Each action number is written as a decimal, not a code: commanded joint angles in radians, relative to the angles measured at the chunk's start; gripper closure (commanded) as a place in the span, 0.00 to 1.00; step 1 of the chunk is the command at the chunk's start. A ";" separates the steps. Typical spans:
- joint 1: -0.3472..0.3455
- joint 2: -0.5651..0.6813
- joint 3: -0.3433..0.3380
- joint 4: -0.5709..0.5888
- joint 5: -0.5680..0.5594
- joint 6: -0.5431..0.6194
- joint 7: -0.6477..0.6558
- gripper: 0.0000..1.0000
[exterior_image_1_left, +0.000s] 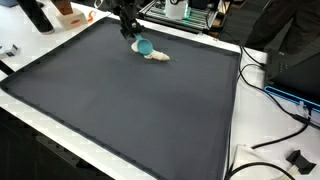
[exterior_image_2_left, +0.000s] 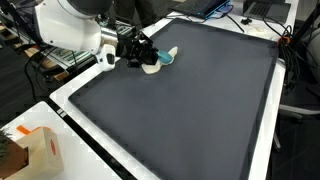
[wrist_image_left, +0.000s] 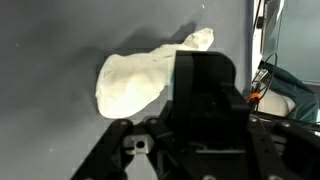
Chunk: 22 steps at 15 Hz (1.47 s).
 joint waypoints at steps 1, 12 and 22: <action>-0.023 0.077 0.005 -0.009 -0.011 0.024 -0.006 0.75; 0.008 0.119 0.035 0.014 -0.027 0.103 0.012 0.75; -0.013 0.152 0.024 0.039 -0.084 0.043 0.099 0.75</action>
